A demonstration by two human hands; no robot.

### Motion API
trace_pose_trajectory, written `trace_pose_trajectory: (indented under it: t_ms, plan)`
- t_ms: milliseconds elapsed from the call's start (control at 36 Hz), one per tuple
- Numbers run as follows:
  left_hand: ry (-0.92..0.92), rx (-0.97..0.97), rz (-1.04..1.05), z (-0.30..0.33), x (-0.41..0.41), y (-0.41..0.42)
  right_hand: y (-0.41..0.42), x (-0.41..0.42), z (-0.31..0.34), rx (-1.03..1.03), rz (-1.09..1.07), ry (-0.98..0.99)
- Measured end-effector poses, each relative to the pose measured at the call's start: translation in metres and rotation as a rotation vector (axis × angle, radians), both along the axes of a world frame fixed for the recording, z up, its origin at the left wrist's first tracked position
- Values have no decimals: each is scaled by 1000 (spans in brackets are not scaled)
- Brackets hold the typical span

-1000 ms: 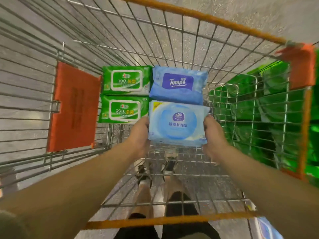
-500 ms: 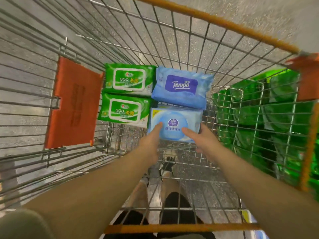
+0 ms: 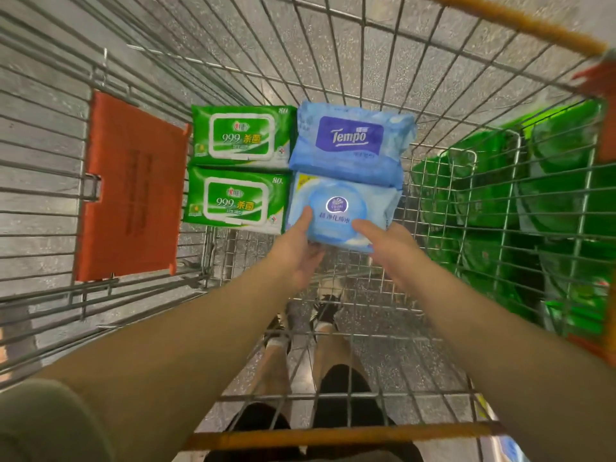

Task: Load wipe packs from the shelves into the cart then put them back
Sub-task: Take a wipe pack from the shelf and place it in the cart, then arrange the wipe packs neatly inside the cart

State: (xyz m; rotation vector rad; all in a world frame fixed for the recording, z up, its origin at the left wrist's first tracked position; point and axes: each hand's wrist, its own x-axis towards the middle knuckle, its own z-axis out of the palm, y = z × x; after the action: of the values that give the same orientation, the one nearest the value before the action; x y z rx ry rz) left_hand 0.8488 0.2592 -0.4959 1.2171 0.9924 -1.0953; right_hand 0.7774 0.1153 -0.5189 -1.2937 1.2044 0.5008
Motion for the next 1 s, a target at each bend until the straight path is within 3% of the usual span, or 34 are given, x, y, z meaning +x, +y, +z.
trace_pose_trajectory:
  t_ms: [222, 444, 806, 1000]
  plan:
    - [36, 37, -187, 27, -2, -2, -15, 2, 34, -68, 163, 31]
    - [-163, 230, -469, 104, 8, -5, -20, 0, 113, -292, 415, 70]
    - [-1003, 338, -1115, 256, 15, -4, -40, -14, 295, -716, 641, -44]
    - [-1283, 329, -1372, 319, 11, -3, -30, -51, 384, -923, 621, -143]
